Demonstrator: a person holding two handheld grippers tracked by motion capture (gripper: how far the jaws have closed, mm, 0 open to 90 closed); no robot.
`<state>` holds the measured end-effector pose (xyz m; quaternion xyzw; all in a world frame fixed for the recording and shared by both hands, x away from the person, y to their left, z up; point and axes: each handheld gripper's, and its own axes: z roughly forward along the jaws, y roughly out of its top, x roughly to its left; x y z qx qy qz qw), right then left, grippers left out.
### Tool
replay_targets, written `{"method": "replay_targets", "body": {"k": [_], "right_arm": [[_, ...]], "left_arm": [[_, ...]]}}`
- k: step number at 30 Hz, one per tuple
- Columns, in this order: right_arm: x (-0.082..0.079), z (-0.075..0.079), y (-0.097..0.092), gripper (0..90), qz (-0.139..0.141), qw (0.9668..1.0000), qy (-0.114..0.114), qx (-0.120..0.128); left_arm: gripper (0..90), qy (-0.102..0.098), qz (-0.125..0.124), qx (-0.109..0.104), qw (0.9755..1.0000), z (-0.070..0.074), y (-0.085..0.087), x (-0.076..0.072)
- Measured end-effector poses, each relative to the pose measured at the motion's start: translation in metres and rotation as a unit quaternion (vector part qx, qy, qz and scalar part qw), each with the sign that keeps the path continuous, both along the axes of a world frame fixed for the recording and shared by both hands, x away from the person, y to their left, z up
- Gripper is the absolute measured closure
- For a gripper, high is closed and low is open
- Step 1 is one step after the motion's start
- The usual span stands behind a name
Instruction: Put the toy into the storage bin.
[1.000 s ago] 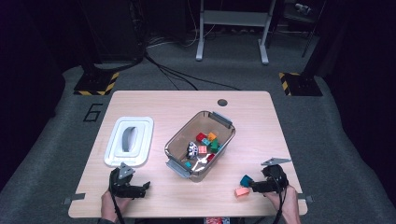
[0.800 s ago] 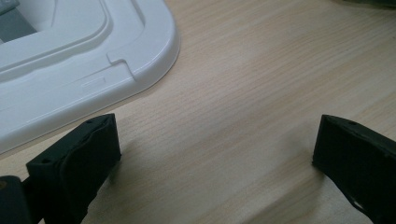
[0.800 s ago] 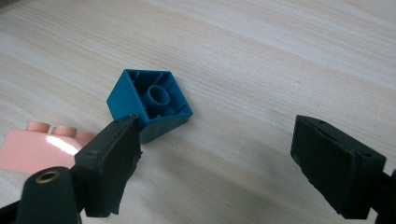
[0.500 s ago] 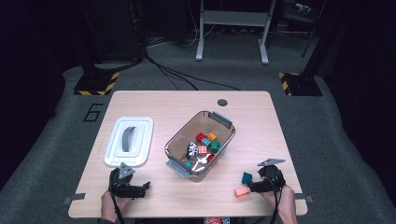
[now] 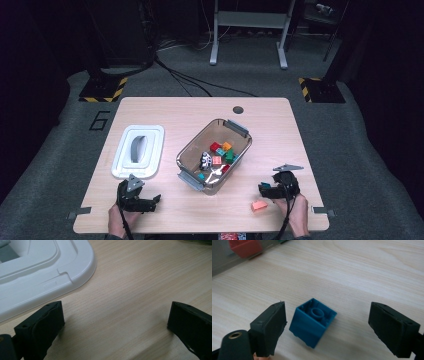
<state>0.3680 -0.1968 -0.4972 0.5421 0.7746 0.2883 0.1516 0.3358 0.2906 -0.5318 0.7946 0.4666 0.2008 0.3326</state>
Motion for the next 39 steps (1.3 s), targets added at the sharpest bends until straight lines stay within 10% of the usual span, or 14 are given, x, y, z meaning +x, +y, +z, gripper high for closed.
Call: {"method": "replay_targets", "body": {"k": [14,25,39], "right_arm": [[-0.006,-0.003,-0.008,30.4,-0.023,0.9992,0.011,-0.031],[-0.006,-0.005,-0.005,57.4,0.013,0.9996,-0.006,-0.023],[-0.005,0.007,-0.006,58.6,0.020,0.9997,-0.017,-0.003]], "left_arm": [[0.6,0.000,0.000,0.000,1.0000,0.000,0.000,0.000],[0.6,-0.001,0.000,0.000,1.0000,0.000,0.000,0.000],[0.6,0.000,-0.002,0.000,1.0000,0.000,0.000,0.000]]}}
